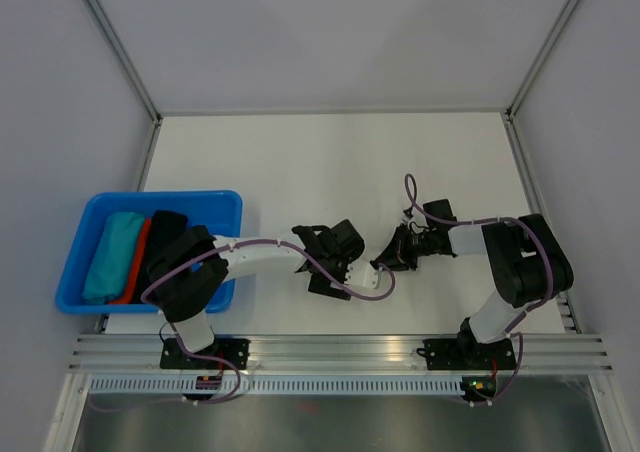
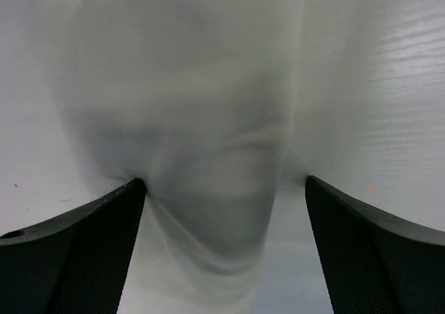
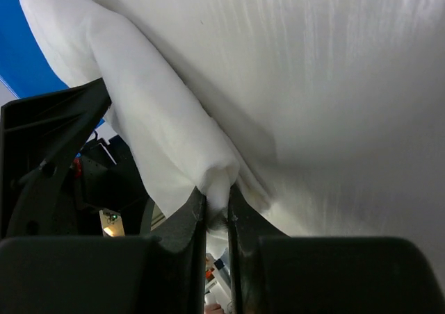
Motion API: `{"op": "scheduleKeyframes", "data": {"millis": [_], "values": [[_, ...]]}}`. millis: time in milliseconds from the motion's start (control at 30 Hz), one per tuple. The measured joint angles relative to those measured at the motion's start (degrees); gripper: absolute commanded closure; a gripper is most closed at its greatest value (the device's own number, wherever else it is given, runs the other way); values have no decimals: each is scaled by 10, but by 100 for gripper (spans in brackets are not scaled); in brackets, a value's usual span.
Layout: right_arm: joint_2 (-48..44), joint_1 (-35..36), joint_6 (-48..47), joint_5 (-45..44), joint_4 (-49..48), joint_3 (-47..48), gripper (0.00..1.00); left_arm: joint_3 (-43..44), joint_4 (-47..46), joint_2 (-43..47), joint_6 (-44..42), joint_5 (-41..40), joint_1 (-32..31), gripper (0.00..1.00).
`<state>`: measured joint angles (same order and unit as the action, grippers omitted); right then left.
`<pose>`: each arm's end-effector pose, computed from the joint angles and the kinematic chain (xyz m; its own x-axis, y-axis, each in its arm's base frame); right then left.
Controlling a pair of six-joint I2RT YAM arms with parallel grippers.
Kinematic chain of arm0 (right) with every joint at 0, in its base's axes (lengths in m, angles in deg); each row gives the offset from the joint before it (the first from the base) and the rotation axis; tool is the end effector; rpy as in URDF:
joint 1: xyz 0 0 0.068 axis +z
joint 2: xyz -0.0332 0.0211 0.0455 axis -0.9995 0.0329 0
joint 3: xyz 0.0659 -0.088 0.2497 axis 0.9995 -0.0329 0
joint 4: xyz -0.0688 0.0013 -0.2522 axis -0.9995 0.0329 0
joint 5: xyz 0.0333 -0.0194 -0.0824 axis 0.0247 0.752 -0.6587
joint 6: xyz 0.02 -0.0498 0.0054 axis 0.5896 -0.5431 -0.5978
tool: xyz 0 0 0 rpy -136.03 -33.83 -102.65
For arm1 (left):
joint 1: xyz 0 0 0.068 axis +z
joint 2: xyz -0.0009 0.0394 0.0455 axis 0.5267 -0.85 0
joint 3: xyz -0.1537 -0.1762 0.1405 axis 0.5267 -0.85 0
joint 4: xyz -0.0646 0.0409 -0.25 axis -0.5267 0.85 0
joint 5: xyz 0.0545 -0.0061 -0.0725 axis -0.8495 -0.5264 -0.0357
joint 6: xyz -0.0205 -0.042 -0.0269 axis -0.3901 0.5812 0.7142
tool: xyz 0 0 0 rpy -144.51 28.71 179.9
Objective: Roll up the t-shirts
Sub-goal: Place the rolled tshirt into the container
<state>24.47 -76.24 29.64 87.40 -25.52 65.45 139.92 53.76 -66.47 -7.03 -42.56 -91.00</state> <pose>0.2404 0.0784 0.0976 -0.9651 0.2271 0.1306 0.2372 0.5463 0.8033 0.1681 -0.2843 0.1695 0.3154 0.9091 -0.2723 0.9350 -0.2487 0.2527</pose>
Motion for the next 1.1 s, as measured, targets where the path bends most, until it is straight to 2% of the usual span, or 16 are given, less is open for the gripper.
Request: {"op": "scheduleKeyframes", "data": {"millis": [67,133,167,267,300,400,467,533,567,600,667,867,1100], "values": [[1,0,-3,-3,3,7,82,-3,-19,-9,3,-19,-1,1],[2,0,-6,-7,8,12,77,-5,-40,-10,9,-38,-2,5],[3,0,-8,-9,10,16,70,-8,-54,-11,12,-50,-2,8],[7,0,-24,-14,29,32,60,-16,-85,-13,23,-78,-2,26],[8,-1,-31,-17,38,39,59,-17,-92,-15,28,-87,-2,37],[7,-5,-53,-27,75,65,50,-21,-111,-23,38,-107,-2,44],[4,-12,-70,-37,99,81,43,-23,-119,-25,45,-116,-2,43],[-8,-21,-80,-48,125,92,3,-25,-125,-25,51,-123,-2,38],[-19,-24,-84,-53,135,94,2,-25,-126,-25,56,-125,-2,35],[-33,-27,-91,-61,143,93,2,-24,-127,-25,60,-128,-2,27],[-60,-28,-88,-68,147,84,2,-18,-123,-25,73,-129,0,17],[-134,-23,-47,-85,125,-8,2,15,-50,-26,128,-89,1,12],[-172,-10,-11,-112,84,-37,2,54,24,17,174,-30,1,0]]}}
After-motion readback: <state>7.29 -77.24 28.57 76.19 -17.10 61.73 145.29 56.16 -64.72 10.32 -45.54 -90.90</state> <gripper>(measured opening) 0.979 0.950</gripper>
